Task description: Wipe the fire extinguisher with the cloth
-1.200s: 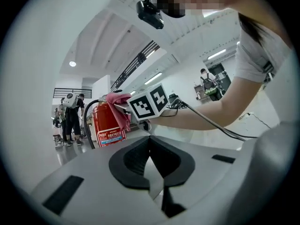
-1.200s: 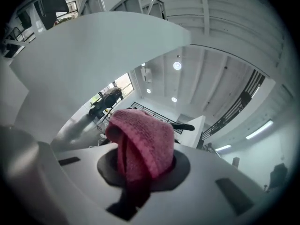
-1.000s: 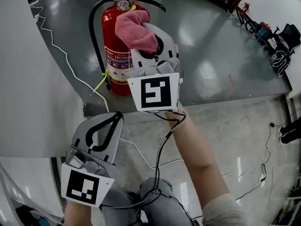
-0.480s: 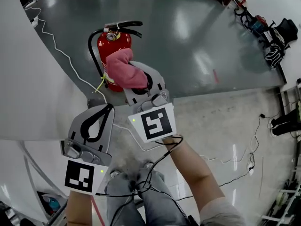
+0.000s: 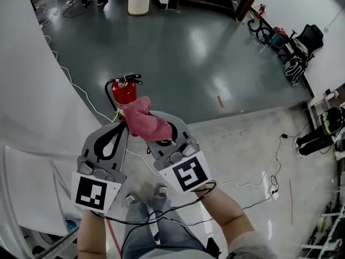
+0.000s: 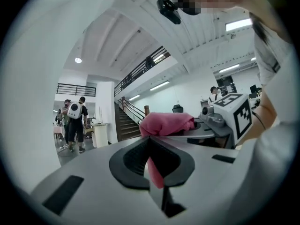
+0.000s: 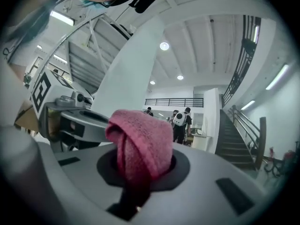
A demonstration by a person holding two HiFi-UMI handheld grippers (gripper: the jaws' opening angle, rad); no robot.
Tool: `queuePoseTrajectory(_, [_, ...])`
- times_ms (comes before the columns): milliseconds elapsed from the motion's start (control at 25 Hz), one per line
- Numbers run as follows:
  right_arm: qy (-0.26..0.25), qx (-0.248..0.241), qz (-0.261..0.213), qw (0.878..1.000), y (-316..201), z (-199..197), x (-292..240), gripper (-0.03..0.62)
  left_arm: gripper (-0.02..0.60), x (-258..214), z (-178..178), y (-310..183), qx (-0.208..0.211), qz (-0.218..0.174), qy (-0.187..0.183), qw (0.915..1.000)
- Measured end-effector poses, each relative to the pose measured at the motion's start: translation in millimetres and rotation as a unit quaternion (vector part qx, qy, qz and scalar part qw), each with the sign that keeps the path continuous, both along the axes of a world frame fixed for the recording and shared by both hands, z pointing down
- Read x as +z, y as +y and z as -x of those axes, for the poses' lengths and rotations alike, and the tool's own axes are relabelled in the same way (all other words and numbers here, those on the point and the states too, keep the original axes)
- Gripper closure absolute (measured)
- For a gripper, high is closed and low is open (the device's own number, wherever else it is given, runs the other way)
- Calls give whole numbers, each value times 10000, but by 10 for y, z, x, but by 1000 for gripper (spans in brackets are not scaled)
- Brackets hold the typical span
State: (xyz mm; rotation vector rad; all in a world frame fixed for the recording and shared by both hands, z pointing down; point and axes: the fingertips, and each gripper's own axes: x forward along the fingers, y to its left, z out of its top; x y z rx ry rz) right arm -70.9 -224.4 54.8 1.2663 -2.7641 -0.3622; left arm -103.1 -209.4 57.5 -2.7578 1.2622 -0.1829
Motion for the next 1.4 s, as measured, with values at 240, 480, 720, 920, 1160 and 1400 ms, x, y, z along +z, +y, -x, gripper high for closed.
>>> queuePoseTrajectory(240, [-405, -211, 257, 9986, 476, -131, -698, 536, 574, -693, -163, 293, 170, -119, 78, 9998])
queuePoseTrajectory(480, [-923, -338, 626, 9932, 807, -234, -835, 534, 574, -887, -274, 620, 295, -186, 233, 9991])
queuePoseTrajectory(720, [-921, -459, 536, 9932, 943, -146, -958, 534, 574, -988, -178, 738, 216, -198, 348, 9990])
queuePoseTrajectory(920, [-780, -515, 402, 9948, 1029, -130, -1006, 534, 574, -1048, -154, 828, 170, -264, 353, 9989])
queuePoseTrajectory(1160, [-811, -524, 484, 9942, 1077, -127, -996, 534, 574, -1049, -134, 918, 99, -229, 428, 9988])
queuePoseTrajectory(1400, [-842, -559, 518, 9935, 1185, -149, -993, 534, 574, -1019, -182, 1015, 97, -186, 476, 9986])
